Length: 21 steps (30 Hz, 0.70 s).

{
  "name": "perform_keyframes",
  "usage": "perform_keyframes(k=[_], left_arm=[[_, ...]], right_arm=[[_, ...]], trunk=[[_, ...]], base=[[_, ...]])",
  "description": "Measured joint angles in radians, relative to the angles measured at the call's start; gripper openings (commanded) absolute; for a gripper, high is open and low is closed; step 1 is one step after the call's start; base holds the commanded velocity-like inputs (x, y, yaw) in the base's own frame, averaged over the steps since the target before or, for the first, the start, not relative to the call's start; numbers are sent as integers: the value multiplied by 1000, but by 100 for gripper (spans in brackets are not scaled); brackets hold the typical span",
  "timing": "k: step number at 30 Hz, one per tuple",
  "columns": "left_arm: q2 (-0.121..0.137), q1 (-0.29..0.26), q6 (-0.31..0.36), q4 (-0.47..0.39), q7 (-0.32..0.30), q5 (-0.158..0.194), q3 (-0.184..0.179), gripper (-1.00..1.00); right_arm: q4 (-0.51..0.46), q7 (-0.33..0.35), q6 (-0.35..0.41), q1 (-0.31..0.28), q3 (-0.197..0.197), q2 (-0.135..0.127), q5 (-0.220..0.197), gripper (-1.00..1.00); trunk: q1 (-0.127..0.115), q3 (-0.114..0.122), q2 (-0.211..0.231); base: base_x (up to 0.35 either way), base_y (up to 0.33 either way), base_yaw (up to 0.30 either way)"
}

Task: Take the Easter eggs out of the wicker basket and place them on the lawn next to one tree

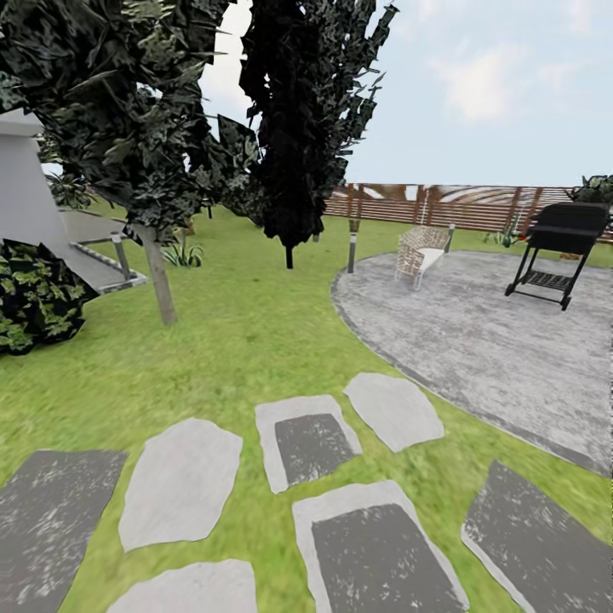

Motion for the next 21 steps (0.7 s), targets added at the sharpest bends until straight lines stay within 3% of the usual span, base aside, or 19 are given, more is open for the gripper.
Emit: perform_keyframes(k=[11,21], left_arm=[[0,0,0,0,0,-1,0,100],[-1,0,-1,-3,0,1,2,100]], right_arm=[[0,0,0,0,0,-1,0,100],[0,0,0,0,0,-2,0,100]], trunk=[[0,2,0],[1,10,0]], base=[[324,-4,-123],[52,-2,-221]])
